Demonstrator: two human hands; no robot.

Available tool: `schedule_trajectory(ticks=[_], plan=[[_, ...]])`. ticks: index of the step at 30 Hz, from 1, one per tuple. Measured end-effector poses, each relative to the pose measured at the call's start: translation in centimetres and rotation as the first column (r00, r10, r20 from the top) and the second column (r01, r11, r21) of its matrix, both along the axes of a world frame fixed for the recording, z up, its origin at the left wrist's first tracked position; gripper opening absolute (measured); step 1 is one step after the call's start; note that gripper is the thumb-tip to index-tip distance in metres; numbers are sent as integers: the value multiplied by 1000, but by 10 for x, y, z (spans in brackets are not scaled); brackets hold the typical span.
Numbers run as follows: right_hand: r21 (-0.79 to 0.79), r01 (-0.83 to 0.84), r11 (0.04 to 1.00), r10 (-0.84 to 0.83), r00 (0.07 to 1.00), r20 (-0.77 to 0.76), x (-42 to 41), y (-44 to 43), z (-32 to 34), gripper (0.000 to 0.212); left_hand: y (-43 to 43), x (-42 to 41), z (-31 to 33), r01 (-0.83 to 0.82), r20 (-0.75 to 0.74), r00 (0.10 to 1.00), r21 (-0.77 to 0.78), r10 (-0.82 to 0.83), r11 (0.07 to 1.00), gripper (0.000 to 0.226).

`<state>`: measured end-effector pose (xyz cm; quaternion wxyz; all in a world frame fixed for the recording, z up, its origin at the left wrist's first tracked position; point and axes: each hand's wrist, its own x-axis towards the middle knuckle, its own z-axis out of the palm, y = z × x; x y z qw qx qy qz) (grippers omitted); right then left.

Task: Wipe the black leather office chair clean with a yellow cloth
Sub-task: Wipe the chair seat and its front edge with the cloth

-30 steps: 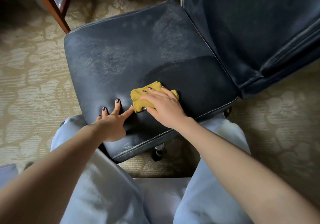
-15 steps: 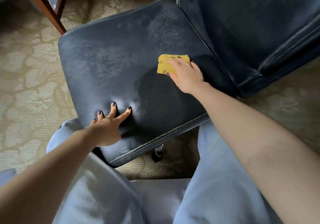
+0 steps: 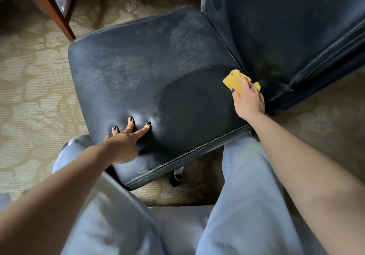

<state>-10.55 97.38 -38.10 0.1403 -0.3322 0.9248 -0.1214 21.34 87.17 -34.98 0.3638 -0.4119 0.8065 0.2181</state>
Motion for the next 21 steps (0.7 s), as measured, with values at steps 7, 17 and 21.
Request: schedule_trajectory(ticks=[7, 17, 21], plan=[[-57, 20, 998, -25, 996, -84, 54, 44, -11, 45, 1, -1, 1, -5, -15, 1000, 6, 5, 1000, 84], [-245, -224, 943, 221, 974, -40, 162, 74, -14, 36, 2, 0, 0, 11, -13, 1000, -1, -11, 1000, 84], [-265, -387, 883, 392, 919, -37, 205, 73, -16, 37, 2, 0, 0, 25, -2, 1000, -5, -25, 1000, 83]])
